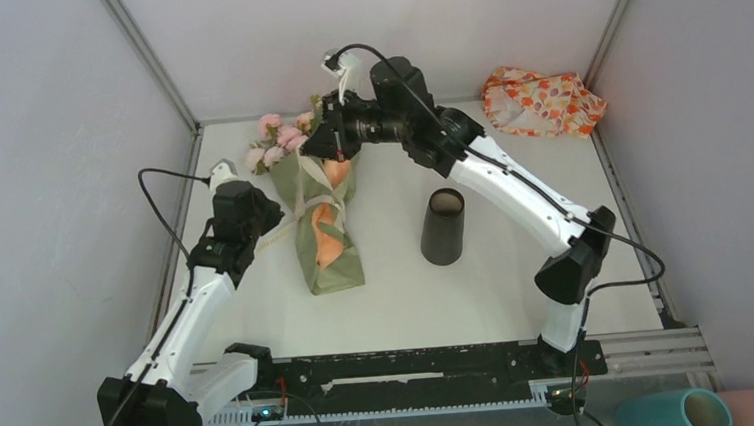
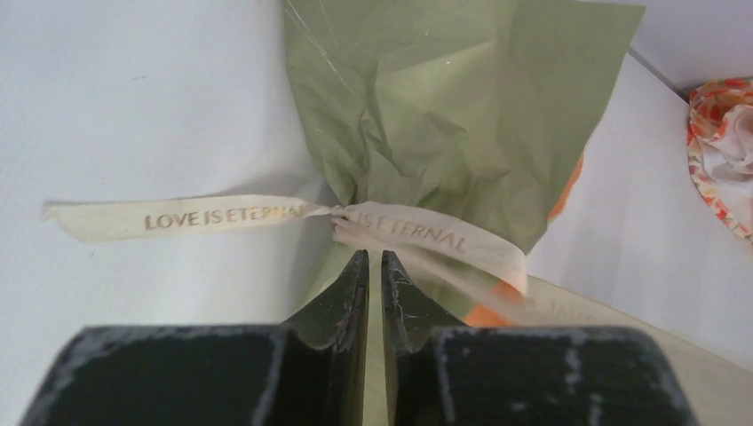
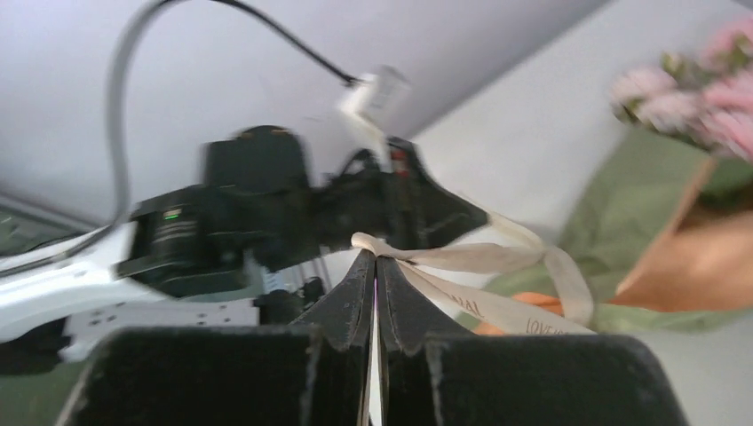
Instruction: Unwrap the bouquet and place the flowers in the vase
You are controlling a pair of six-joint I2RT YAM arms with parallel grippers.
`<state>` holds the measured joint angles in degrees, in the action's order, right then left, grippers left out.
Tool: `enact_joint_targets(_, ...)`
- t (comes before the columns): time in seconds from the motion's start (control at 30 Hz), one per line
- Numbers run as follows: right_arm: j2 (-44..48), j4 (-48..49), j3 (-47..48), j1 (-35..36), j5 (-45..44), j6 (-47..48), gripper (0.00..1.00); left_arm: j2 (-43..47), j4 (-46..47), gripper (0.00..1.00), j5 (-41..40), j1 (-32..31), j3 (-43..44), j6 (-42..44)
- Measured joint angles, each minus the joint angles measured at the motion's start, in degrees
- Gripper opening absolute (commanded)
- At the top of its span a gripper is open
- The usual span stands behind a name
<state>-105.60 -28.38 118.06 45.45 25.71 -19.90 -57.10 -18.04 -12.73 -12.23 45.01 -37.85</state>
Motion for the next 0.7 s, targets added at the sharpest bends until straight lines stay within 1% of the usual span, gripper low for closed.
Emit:
enact_joint_targets(0.2, 6.6, 6.9, -2.6, 1.2, 8.3, -0.4, 0.1, 0.5, 1.1, 0.24, 1.6, 0.0, -0.6, 0.4)
enact_joint_targets(0.33, 7.2, 9.9, -2.9, 1.9, 14.2, -0.4, 0.11, 2.2, 1.3, 0.24, 2.2, 0.0, -1.2, 0.7)
enact_joint_targets(0.43, 6.4, 10.4, -2.9, 2.6, 17.4, -0.4, 0.11, 4.5, 1.0, 0.29, 1.5, 0.0, -1.2, 0.7)
enact_joint_targets(0.53, 4.4, 10.9, -2.9, 3.5, 19.6, -0.9, 0.11, 8.2, -1.3, 0.31, -2.0, 0.0, -1.2, 0.0)
enact_joint_targets(0.7, -2.3, 11.1, -0.9, 4.5, 22.5, -3.3, 0.1, 16.1, -10.6, 0.34, -12.9, 0.0, 1.6, -2.9)
